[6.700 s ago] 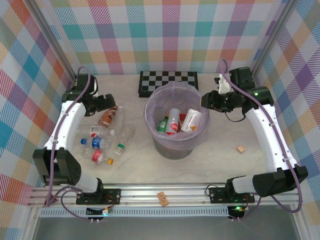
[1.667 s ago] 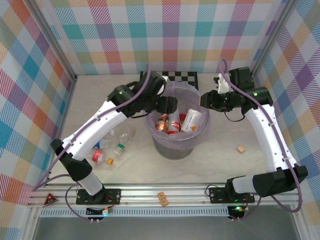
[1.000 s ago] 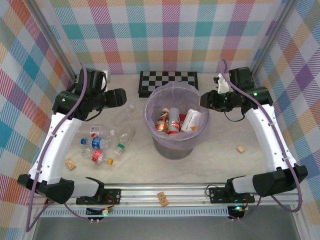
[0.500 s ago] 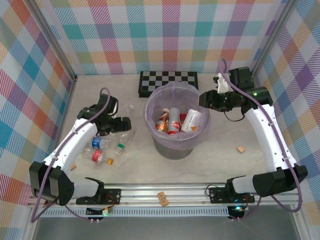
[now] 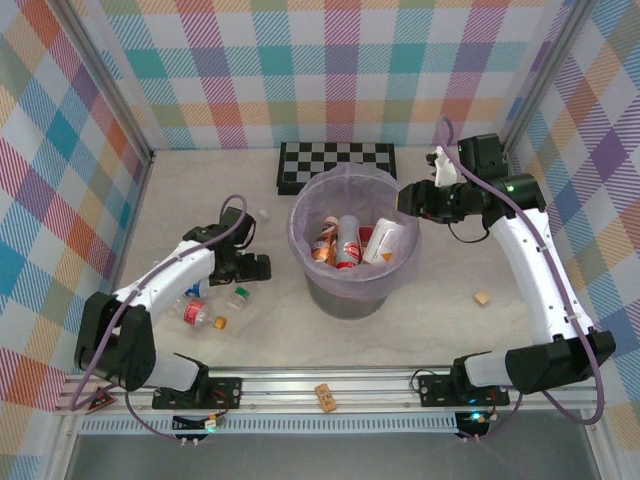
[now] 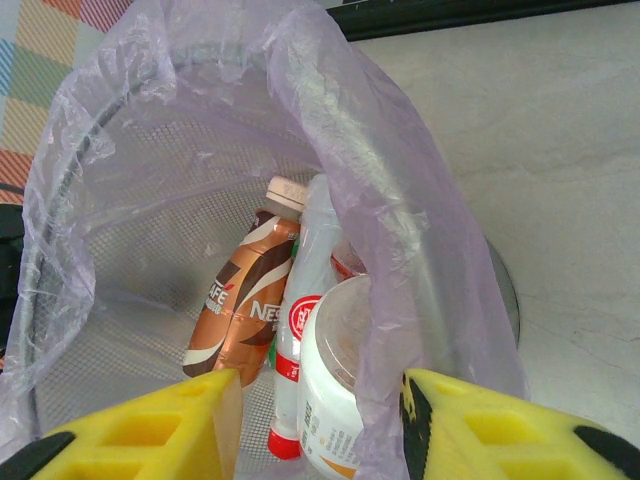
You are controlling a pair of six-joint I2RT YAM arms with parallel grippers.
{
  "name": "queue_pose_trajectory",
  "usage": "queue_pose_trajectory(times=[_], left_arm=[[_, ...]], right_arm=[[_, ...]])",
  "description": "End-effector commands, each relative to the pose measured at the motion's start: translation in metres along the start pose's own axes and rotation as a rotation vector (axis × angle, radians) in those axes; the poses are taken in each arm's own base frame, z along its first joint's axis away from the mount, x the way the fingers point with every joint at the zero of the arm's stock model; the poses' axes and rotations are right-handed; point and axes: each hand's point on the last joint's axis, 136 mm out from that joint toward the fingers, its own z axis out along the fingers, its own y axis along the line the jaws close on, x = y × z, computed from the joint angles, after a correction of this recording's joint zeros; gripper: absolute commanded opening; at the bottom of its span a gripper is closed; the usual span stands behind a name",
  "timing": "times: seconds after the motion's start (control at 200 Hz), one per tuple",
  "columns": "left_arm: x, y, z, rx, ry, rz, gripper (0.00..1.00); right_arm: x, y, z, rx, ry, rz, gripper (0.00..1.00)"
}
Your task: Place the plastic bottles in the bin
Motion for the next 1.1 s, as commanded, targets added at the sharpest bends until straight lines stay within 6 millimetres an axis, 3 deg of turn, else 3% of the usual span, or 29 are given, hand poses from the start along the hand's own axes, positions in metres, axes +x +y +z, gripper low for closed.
queue_pose_trajectory(times=[0.0, 0.095, 0.255, 0.455, 0.695, 0.945, 1.095], left_arm=[[-0.004, -0.001, 0.011, -0.017, -0.009, 0.015, 0.93], [-0.004, -0.003, 0.018, -0.016, 0.001, 0.016, 0.92], [-0.006, -0.006, 0.023, -0.021, 0.007, 0.019, 0.81], [-0.008, -0.007, 0.03, -0.03, 0.01, 0.025, 0.7], [-0.008, -0.008, 0.026, -0.026, 0.011, 0.021, 0.58], [-0.013, -0.017, 0.009, 0.019, -0.013, 0.013, 0.54], [-0.022, -0.023, -0.013, 0.055, -0.047, 0.006, 0.53]], right_arm=[[0.006, 0.007, -0.005, -0.027, 0.009, -0.014, 0.47], [0.001, 0.023, -0.023, -0.062, -0.022, -0.048, 0.47], [0.0, 0.017, -0.042, 0.026, -0.056, -0.083, 0.47], [0.004, 0.009, -0.04, 0.054, -0.059, -0.072, 0.48], [0.013, -0.016, -0.039, 0.138, -0.07, -0.037, 0.48], [0.015, -0.018, -0.029, 0.107, -0.057, -0.011, 0.48], [0.013, -0.021, -0.026, 0.118, -0.048, -0.012, 0.47]])
